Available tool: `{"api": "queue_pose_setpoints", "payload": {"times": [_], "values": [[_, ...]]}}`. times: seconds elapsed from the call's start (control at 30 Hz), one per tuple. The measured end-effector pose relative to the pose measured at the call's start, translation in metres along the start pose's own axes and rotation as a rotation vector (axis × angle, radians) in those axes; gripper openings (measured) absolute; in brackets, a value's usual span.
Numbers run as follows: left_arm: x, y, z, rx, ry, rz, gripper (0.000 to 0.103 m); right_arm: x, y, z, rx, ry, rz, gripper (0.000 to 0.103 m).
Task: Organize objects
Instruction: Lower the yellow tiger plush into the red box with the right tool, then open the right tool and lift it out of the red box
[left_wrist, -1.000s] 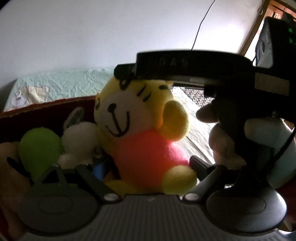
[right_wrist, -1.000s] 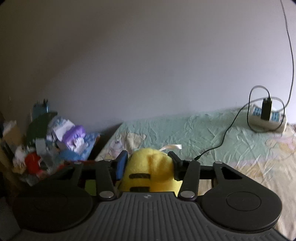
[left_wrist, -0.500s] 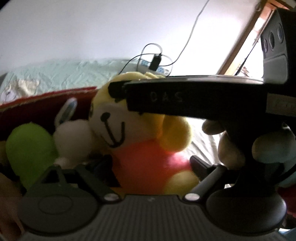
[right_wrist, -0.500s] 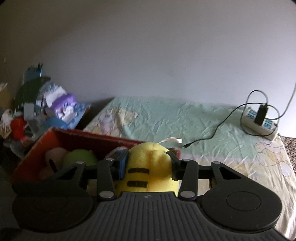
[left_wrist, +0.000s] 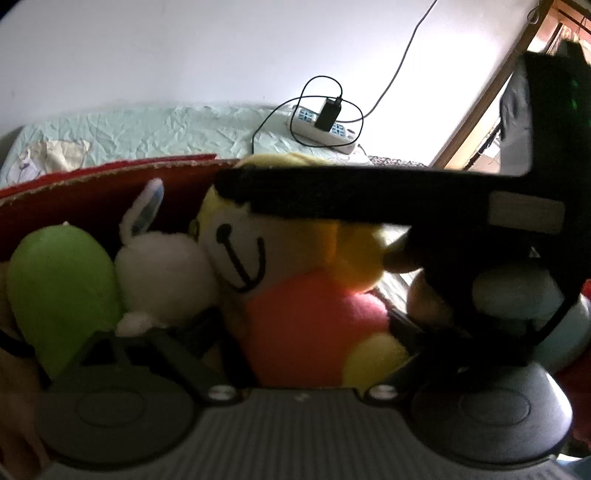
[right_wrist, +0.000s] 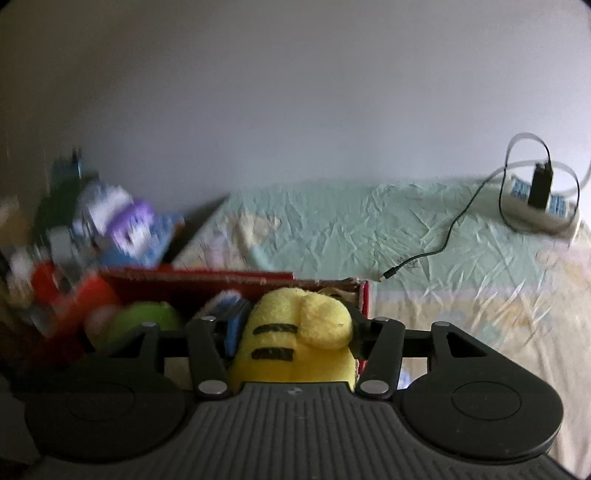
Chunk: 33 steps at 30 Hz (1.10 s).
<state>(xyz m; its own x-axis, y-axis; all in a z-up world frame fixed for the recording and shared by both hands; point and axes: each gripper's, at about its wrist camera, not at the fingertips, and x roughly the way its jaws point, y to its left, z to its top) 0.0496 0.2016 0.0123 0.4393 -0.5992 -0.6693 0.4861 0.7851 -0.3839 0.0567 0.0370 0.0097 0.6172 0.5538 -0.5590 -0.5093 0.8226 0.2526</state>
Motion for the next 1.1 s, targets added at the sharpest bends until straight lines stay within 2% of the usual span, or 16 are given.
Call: {"api": "queue_pose_setpoints", "payload": {"times": [0.13,0.3,0.4,0.47,0.53,0.87,1.1], "values": [[-0.002,-0.003,-0.001,0.009,0.000,0.010,0.100,-0.015,-0.015,0.000,0.131,-0.035,0.058,0.060],[0.000,-0.005,0.002,0.001,0.006,0.019,0.100,-0.038,-0.022,-0.004,0.197,-0.110,0.094,0.060],[-0.001,-0.008,0.003,-0.007,0.011,0.029,0.101,-0.043,-0.027,-0.008,0.237,-0.112,0.124,0.058],[-0.002,-0.011,0.003,-0.009,0.014,0.039,0.102,-0.044,-0.029,-0.012,0.246,-0.102,0.129,0.047],[-0.002,-0.014,0.004,-0.012,0.020,0.050,0.102,-0.046,-0.030,-0.016,0.244,-0.105,0.127,0.045],[0.010,-0.022,0.013,-0.027,0.046,0.115,0.103,-0.047,-0.028,-0.023,0.208,-0.103,0.116,0.044],[0.012,-0.025,0.015,-0.060,0.060,0.149,0.103,-0.055,-0.032,-0.027,0.246,-0.089,0.137,0.046]]}}
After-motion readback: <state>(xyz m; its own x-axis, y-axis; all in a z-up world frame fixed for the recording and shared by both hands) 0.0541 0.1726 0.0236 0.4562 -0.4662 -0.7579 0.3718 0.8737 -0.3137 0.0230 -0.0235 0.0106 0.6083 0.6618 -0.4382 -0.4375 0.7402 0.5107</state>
